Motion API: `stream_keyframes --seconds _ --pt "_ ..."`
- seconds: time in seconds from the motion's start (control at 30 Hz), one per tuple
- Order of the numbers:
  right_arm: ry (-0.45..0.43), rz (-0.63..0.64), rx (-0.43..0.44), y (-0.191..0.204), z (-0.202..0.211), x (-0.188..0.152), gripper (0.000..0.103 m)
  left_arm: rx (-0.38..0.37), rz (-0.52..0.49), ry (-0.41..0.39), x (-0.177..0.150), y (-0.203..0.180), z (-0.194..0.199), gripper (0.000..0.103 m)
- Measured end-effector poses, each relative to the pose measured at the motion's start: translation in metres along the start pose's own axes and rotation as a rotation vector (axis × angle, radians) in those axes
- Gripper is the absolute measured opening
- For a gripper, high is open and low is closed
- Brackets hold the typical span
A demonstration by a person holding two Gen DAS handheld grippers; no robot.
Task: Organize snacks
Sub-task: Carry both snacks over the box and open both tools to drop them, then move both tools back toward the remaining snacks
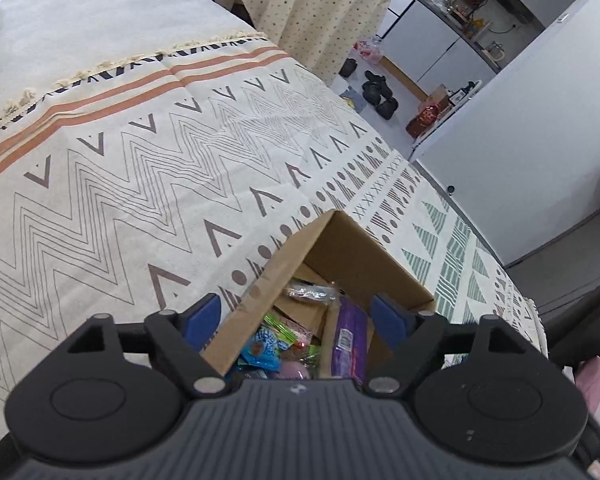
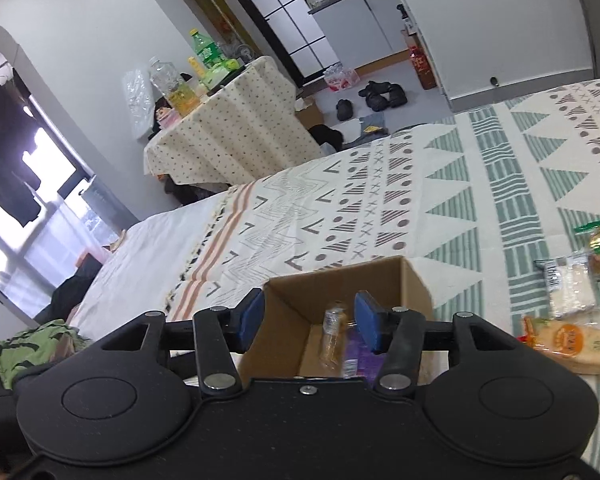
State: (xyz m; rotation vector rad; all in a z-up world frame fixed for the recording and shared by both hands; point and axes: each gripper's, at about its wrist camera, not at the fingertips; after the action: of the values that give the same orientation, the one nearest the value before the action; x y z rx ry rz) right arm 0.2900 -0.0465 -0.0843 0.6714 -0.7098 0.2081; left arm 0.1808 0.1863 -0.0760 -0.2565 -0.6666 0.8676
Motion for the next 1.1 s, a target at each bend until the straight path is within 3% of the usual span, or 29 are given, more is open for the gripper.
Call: stream_keyframes --seconds 0.27,0.63,0.93,1.1 --pt "0.000 -0.063 -0.109 -0.032 0.027 -0.005 0.056 0.004 -0.018 0.003 -0.015 -0.008 0.007 0.090" --pt "-0.004 -0.084 -0.155 -0.064 0.072 -0.004 0.083 0.011 -0.094 -0.006 -0.046 -0.044 0.020 0.091" --pt "-0.038 -0.102 -0.124 -0.092 0.105 0.000 0.085 0.011 -0.153 -0.045 -0.071 -0.079 0.029 0.101" --pt "-0.074 -0.146 -0.123 -0.114 0.122 0.003 0.087 -0.003 -0.181 -0.038 -0.087 -0.099 0.028 0.102"
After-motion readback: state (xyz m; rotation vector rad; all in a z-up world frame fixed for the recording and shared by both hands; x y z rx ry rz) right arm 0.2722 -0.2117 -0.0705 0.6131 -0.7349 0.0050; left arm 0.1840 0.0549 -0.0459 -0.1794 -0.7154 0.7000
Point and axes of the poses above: each gripper's, at about its wrist camera, not at the fingertips, and z roughly against the way its jaws point, y to its left, x to its top, and after that the axes turned 2 degrees about z, right-handed
